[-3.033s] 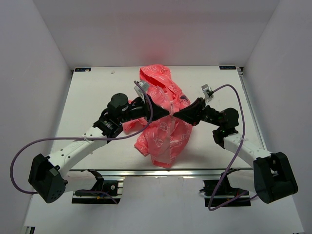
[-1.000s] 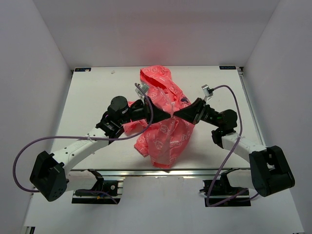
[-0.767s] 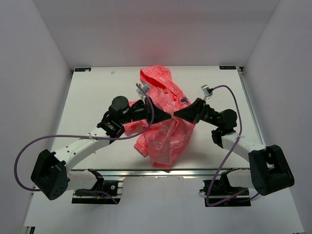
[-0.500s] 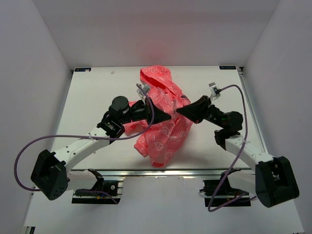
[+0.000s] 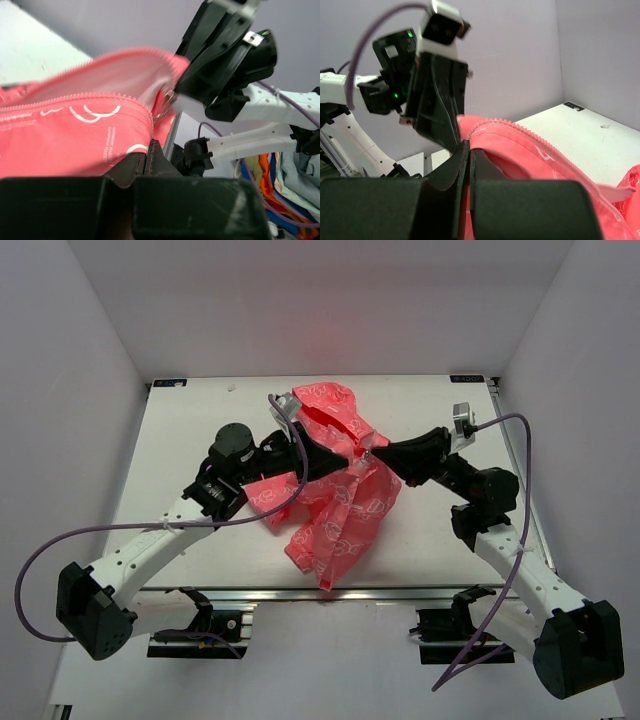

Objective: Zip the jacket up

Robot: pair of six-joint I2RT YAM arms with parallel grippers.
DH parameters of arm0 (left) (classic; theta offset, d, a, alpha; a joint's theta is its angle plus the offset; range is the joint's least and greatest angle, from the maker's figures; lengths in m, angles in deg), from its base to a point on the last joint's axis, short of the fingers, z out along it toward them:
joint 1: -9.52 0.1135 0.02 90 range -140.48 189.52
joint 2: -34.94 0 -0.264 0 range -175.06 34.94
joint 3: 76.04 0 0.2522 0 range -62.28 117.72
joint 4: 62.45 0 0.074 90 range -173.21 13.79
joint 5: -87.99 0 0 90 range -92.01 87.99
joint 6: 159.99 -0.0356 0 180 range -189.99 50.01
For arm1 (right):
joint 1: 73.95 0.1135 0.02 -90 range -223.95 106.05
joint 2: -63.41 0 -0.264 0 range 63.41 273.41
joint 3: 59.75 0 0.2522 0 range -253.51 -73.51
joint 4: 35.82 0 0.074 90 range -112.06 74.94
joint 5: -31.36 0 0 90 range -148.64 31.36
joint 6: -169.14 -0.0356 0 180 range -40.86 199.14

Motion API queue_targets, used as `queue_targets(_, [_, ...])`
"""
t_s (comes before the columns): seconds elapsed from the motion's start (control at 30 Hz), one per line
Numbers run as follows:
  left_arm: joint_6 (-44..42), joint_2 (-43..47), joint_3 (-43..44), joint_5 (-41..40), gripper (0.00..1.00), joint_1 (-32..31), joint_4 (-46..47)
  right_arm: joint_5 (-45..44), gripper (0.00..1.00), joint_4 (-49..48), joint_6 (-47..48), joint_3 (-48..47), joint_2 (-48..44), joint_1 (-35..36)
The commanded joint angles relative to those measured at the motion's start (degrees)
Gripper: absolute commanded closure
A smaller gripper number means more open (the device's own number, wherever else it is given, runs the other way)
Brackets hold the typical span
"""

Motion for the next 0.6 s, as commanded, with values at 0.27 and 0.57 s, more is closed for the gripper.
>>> queue_targets(0.27, [-2.9,-0.7,5.4,3.9,1.0,0.5,3.0,4.3,1.0,0.0,0.1,-3.6,-1.9,-0.2])
queue_targets(0.57, [-0.2,-1.2,3.1,5.6,1.0,0.4,7.6,9.0,1.0,-9.6,-8.9,-3.5,3.2,-0.1])
